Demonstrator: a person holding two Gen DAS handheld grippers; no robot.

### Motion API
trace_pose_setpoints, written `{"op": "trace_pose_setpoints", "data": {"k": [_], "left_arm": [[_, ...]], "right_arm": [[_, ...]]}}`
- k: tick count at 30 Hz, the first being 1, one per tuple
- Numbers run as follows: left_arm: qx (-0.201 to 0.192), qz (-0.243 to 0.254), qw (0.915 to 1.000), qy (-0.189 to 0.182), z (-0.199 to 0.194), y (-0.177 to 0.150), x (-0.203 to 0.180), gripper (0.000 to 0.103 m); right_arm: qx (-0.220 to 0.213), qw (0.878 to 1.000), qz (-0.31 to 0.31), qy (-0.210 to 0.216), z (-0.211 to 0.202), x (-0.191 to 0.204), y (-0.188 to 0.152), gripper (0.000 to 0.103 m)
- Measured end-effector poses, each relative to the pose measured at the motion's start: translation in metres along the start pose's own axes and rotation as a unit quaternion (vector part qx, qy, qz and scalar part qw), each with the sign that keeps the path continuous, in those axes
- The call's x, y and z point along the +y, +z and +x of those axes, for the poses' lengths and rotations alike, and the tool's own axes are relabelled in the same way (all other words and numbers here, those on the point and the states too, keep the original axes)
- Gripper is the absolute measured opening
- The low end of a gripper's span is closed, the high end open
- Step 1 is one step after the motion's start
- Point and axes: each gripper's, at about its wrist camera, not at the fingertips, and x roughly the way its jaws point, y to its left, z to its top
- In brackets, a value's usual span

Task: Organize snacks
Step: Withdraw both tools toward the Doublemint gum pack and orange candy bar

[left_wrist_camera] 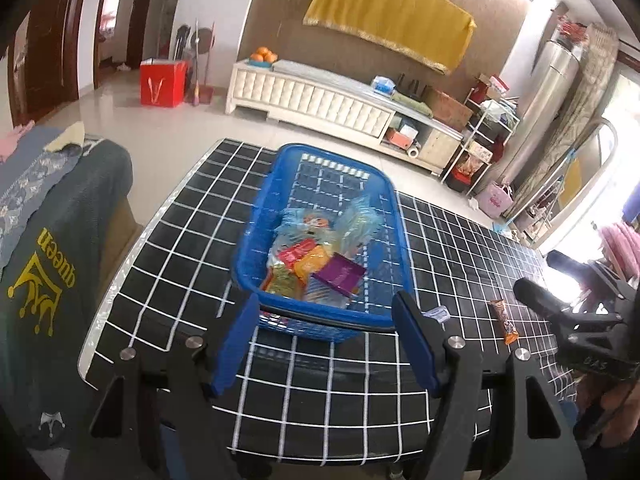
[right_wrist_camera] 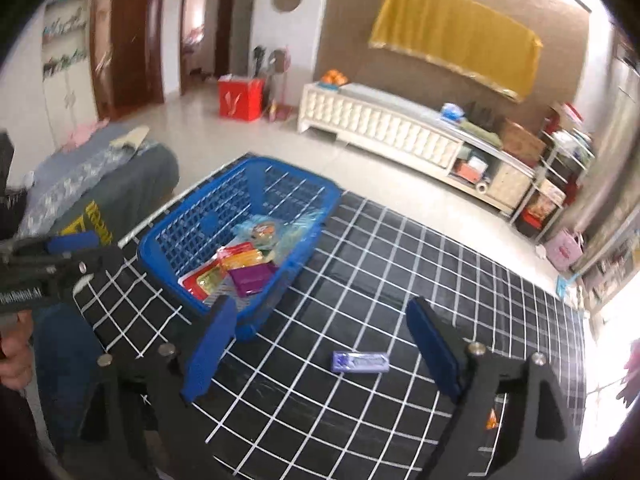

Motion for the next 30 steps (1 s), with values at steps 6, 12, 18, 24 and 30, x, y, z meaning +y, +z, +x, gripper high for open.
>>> {"op": "trace_pose_setpoints", "data": {"k": [6, 12, 18, 24, 30], "left_arm": [[-0.009, 0.028, 0.9996, 0.000, 0.007, -0.023, -0.037, 0.067], [0.001, 0.081, 0.9965, 0.020, 0.023, -0.037, -0.081, 0.067], [-0.007, 0.116, 0.9929, 0.022, 0.036, -0.049, -0.114, 0.067], [0.000, 0.156, 0.9876, 0.019, 0.055, -0.054, -0.147, 0.067], [0.037, 0.194, 0.9804, -0.001, 0.086, -0.062, -0.177, 0.067]], "right_arm": [[-0.026, 0.997, 0.074, -0.022, -0.021, -0.039, -0.033, 0.097], [-0.022, 0.993, 0.109, -0.046, -0.028, -0.065, -0.072, 0.097], [-0.009, 0.988, 0.148, -0.044, -0.024, -0.088, -0.098, 0.097], [0.004, 0.982, 0.183, -0.055, -0.020, -0.114, -0.120, 0.097], [0.026, 0.973, 0.219, -0.071, -0.010, -0.146, -0.141, 0.097]]}}
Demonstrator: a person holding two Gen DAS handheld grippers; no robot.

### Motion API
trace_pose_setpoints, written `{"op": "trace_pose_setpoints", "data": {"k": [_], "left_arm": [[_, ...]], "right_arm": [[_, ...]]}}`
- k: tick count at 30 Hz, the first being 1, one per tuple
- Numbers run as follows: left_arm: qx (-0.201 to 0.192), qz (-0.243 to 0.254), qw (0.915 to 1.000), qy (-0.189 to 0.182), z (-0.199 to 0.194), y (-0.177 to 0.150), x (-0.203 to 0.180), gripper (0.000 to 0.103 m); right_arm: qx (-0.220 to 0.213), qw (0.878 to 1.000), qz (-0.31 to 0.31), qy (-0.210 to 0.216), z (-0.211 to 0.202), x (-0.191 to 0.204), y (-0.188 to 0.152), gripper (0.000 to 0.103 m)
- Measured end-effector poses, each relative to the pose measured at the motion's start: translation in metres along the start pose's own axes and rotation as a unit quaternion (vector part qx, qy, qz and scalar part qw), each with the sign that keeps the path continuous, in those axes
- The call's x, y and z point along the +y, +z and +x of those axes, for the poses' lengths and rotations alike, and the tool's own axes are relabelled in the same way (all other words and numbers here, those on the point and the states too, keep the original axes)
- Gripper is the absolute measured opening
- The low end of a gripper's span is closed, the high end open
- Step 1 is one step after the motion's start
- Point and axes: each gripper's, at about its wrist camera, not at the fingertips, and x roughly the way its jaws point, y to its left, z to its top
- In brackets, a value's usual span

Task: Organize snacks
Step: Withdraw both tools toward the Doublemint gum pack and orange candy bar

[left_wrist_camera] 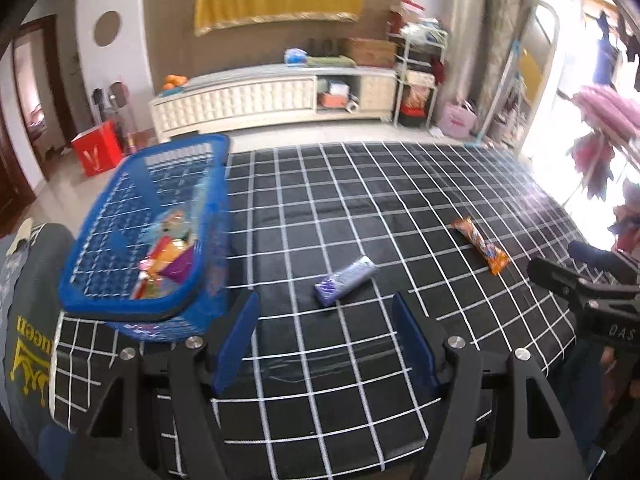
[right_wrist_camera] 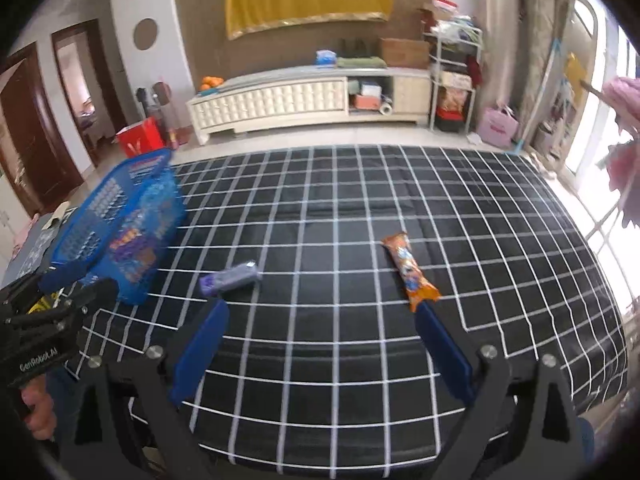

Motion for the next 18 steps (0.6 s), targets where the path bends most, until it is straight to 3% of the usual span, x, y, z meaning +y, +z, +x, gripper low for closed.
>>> {"op": "trace_pose_setpoints", "data": {"k": [12, 18], "left_arm": [[0.061, 0.061, 0.9962, -0.010, 0.069, 0.009, -0.029, 0.067], [0.091, 0.090, 0.9918, -0.007, 0.108, 0.012, -0.033, 0.067]], "right_arm": [[0.050, 0.997, 0.038, -0.033, 0.045, -0.051, -0.010, 0.097], [0.069, 0.996, 0.023, -0.052, 0.077, -0.067, -0.004, 0.097]]}}
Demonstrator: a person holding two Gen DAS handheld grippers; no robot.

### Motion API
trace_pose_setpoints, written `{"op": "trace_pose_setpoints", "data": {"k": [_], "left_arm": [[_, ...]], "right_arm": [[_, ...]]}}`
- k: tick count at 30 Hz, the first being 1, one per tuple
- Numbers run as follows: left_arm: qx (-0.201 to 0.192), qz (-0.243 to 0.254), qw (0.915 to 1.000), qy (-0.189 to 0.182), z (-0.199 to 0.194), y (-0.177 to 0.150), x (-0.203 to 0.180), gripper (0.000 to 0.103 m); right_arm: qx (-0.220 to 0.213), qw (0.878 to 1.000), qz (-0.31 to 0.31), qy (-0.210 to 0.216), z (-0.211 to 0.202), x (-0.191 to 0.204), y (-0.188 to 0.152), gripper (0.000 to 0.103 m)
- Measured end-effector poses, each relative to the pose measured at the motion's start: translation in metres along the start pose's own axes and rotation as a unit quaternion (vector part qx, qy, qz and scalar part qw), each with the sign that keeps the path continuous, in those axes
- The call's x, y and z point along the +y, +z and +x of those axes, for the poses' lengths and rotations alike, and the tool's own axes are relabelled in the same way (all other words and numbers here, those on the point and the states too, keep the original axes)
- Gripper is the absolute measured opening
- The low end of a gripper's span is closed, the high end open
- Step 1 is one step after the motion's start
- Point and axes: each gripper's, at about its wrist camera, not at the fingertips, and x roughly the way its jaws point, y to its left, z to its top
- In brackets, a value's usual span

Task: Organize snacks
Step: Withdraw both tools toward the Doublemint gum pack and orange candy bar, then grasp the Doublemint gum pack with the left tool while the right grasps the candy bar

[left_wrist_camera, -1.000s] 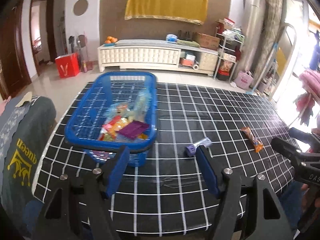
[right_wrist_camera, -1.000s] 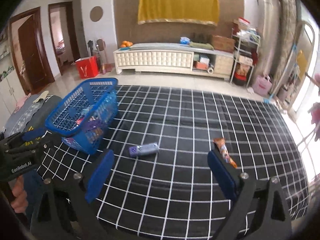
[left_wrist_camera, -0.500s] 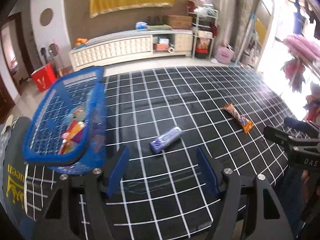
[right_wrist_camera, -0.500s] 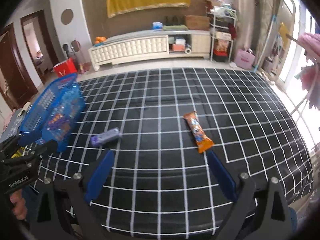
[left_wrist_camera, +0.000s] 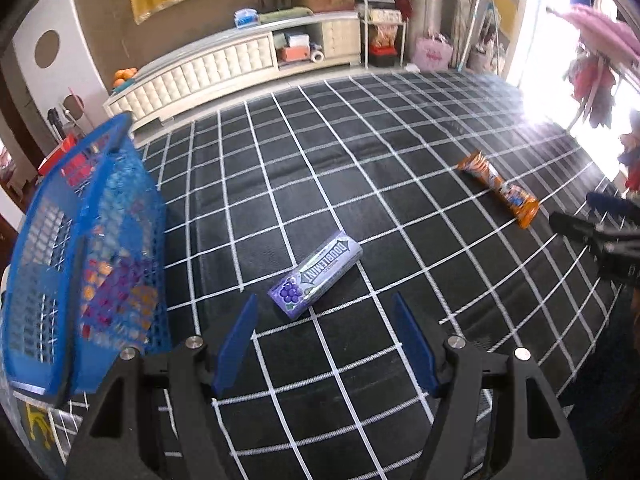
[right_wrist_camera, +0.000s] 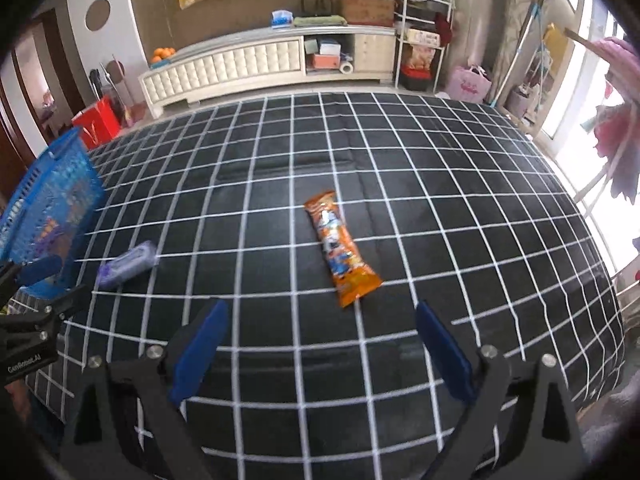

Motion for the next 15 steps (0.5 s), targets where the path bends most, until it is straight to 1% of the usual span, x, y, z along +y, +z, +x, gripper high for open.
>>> {"op": "trace_pose_setpoints", "data": {"k": [2, 6, 8, 15], "left_arm": [[0.007, 0.005, 1.0000, 0.003, 0.011, 0.002, -0.002, 0.067], [0.031, 0.005, 0.9995, -0.008, 0.037, 0.010, 0.000, 0.067], [0.038, 0.006, 0.9993, -0.006, 0.047, 0.014, 0.001, 0.067], [0.063, 0.018, 0.9978, -0.008, 0.076, 0.021, 0.006, 0.067]], "right_arm": [[0.003, 1.000, 0.005, 0.007, 0.008, -0.004, 0.003, 0.097], [0.015, 1.000, 0.000, 0.009, 0.027, -0.005, 0.006, 0.097], [0.020, 1.000, -0.001, 0.010, 0.035, -0.005, 0.007, 0.097], [0.027, 1.000, -0.003, 0.001, 0.057, -0.015, 0.013, 0.097]]}}
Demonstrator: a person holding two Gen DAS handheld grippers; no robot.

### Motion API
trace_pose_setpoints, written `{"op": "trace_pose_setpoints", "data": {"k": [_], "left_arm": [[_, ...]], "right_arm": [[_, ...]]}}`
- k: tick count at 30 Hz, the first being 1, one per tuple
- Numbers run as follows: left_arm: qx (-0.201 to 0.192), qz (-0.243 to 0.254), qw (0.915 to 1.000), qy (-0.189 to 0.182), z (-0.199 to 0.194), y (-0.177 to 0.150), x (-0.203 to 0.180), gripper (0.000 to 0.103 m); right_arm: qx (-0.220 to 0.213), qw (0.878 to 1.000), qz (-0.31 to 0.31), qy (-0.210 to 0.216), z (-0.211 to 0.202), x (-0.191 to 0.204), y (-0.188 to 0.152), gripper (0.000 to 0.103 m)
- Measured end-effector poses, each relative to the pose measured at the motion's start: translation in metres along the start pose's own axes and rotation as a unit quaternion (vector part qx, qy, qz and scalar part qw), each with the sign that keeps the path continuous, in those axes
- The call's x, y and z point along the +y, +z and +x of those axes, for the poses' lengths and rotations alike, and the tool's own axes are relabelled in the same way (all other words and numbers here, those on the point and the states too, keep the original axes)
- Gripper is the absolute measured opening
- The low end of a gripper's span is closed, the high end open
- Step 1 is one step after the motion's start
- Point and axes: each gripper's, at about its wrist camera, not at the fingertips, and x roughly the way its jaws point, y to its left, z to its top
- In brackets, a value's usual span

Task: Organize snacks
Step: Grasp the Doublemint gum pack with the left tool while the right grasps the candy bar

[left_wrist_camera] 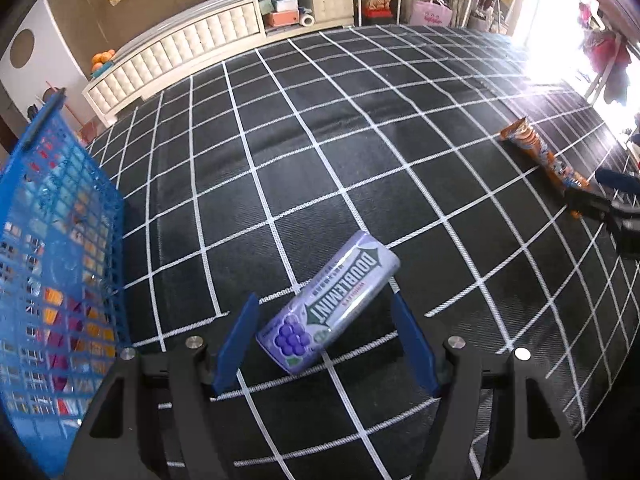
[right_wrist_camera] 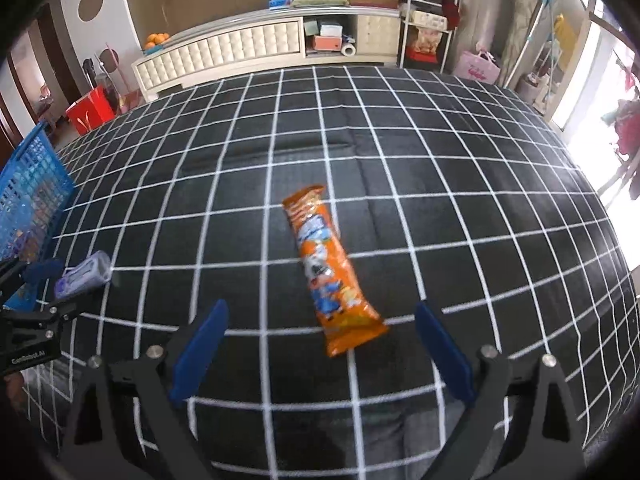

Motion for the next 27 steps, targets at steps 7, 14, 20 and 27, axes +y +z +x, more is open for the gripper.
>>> {"op": "trace_pose_setpoints", "data": {"k": [7, 14, 20, 27], "left_arm": [[0.003, 0.010, 0.9999, -0.009, 0.010, 0.009, -0.003, 0.060], [0.011, 0.005, 0.9995, -0.030, 0.010, 0.012, -0.006, 0.037], [0.004, -0.004, 0.9994, -0.033, -0.001, -0.002, -0.015, 0.031], [-0.006, -0.020, 0.9990, -0.040, -0.007, -0.017, -0.022, 0.030]], "right_arm": [[0.005, 1.000, 0.014, 0.008, 0.011, -0.008, 0.004, 0.097], [-0.005, 1.000, 0.001, 0.015, 0.015, 0.001, 0.009, 0.096], [-0.002, 1.000, -0.002, 0.016, 0.023, 0.000, 0.011, 0.077], [-0.018, 0.998, -0.047, -0.023, 0.018, 0.014, 0.004, 0.025]]}}
